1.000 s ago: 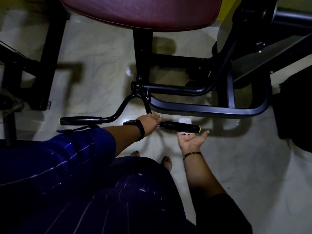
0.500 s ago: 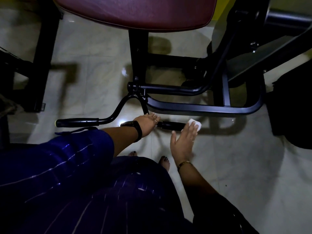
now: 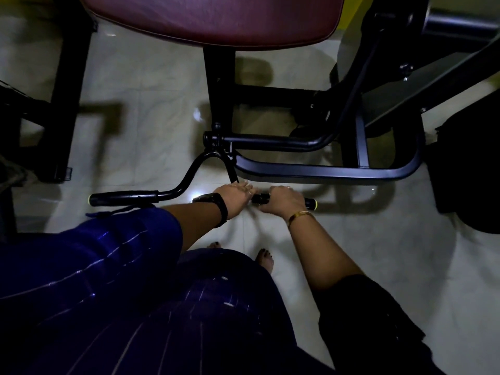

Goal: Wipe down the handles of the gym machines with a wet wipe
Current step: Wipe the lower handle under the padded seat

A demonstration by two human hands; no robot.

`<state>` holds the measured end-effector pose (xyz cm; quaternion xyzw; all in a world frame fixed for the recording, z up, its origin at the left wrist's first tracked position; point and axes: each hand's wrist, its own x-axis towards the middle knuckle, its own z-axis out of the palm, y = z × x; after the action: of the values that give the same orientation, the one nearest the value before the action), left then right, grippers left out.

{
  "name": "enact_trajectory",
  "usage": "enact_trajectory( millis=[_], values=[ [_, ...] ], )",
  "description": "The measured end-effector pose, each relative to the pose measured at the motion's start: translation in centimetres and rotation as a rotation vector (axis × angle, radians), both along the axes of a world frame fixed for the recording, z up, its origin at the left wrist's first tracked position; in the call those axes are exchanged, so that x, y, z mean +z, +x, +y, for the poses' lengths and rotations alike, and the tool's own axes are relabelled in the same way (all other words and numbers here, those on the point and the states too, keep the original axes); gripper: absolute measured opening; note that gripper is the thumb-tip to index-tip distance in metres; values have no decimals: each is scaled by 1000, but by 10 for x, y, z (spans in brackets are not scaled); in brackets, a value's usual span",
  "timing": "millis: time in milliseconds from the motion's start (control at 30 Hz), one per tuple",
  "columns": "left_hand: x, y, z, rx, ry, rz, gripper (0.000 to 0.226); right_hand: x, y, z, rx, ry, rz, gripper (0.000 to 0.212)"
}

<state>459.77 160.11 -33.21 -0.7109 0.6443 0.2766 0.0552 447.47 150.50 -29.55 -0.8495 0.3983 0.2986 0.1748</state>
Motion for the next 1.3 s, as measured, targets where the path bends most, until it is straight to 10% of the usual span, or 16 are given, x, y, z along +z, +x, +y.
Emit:
enact_trajectory(
  millis=[333, 700, 1300],
  values=[
    [1, -1, 2, 65, -55, 74, 41, -34, -59, 67, 60, -463, -557, 62],
    [19, 5, 4, 976, -67, 834, 27, 18, 6, 40, -1241, 649, -968, 36],
    [73, -8, 28, 1413, -391, 1078, 23, 53, 19, 19, -1037, 937, -863, 29]
  ],
)
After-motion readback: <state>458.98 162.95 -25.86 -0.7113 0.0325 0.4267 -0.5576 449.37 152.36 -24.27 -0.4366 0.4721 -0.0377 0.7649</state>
